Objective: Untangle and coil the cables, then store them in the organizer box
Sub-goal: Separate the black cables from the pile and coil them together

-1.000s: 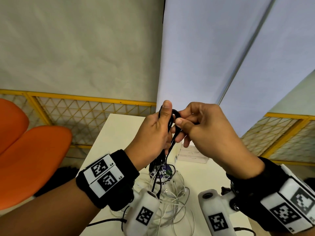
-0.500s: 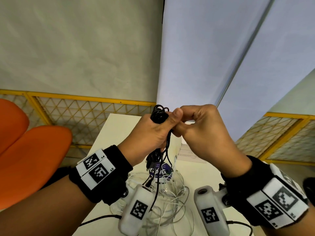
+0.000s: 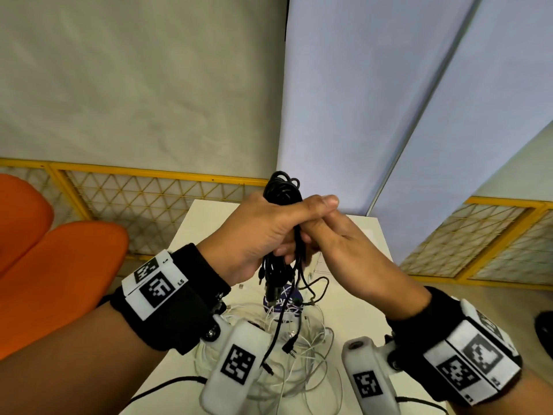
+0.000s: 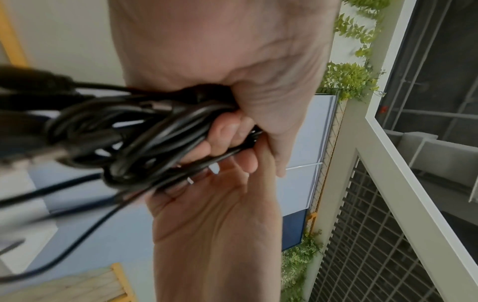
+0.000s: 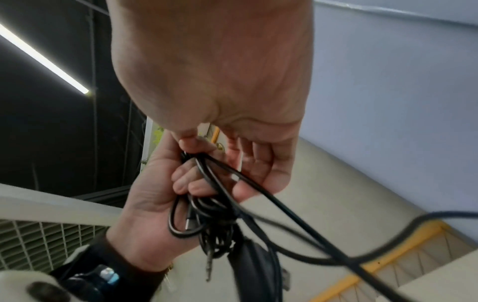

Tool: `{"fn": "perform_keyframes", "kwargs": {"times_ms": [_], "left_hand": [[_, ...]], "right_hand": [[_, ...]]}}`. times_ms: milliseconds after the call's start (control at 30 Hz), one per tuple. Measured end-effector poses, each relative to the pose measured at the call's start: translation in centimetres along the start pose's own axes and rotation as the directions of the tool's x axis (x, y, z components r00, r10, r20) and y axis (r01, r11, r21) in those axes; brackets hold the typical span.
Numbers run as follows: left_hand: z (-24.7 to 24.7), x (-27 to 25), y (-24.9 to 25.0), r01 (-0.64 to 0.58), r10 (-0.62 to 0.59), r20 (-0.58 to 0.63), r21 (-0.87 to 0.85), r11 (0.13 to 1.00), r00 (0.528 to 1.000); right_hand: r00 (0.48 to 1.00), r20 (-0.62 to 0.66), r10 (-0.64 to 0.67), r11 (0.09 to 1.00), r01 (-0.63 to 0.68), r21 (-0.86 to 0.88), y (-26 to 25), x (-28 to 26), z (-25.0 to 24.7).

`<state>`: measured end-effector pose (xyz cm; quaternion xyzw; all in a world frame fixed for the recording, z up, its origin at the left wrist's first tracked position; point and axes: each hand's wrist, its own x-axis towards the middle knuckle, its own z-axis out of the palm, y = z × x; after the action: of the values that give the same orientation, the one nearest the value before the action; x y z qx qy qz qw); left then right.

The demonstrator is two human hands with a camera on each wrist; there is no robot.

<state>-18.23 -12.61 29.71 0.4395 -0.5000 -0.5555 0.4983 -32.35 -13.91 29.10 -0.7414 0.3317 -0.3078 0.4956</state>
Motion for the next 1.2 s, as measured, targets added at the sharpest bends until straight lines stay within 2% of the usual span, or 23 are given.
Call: {"fn": "perform_keyframes", "kwargs": {"times_ms": [67,167,300,600,733,833,900,1067,1200], "left_hand": [[0.1,-0.1,-0.1,0.005,-0.004,-0.052,0.02,1.0,0.999],[0.0,0.4,-0.2,0.007,-0.005,-0.165,0.016,1.0,0.986],[-0.8,1.2,0.1,-0.002,0.003,-0.28,0.001,1.0,0.96],[-0.5,1.4,0.5,-0.031,0.024,-0.26,-0.022,0.999,0.965],[-0.8,1.3,1.0,-0.067,0.069,-0.332,0.019,0.998,0.941],[-1.4,1.6,1.5,-0.08,0.077,-0.398,0.007,0.997,0.914],[-1.7,1.7,1.6,-0.068,0.041,-0.36,-0.064,0.996,0.932],[-0.9,1.4,0.8,0.007,-0.045,-0.199,-0.191,0.982,0.979],[-0.6,1.6,0.9,0.019,-0.063,-0.196,-0.219,0.976,0.979]], "right_hand": [[0.999,0.036,0.001,0.999,0.0,-0.048,0.1,-0.2,-0.1],[0.997,0.068,0.045,0.999,-0.044,-0.008,0.5,-0.6,0.0],[0.995,-0.038,0.096,0.992,-0.099,-0.075,1.5,-1.2,0.6],[0.961,-0.267,-0.072,0.966,0.001,-0.257,2.4,-1.6,1.3],[0.963,-0.257,-0.075,0.963,0.003,-0.271,2.6,-2.2,1.1],[0.987,-0.16,0.017,0.992,-0.036,-0.119,3.5,-3.0,1.0],[0.99,-0.116,0.077,0.997,-0.075,0.023,4.6,-3.7,1.0],[0.993,-0.084,0.079,0.992,-0.087,-0.09,7.3,-5.4,2.0],[0.998,-0.021,0.051,0.987,-0.054,-0.153,9.0,-6.8,3.1]]}}
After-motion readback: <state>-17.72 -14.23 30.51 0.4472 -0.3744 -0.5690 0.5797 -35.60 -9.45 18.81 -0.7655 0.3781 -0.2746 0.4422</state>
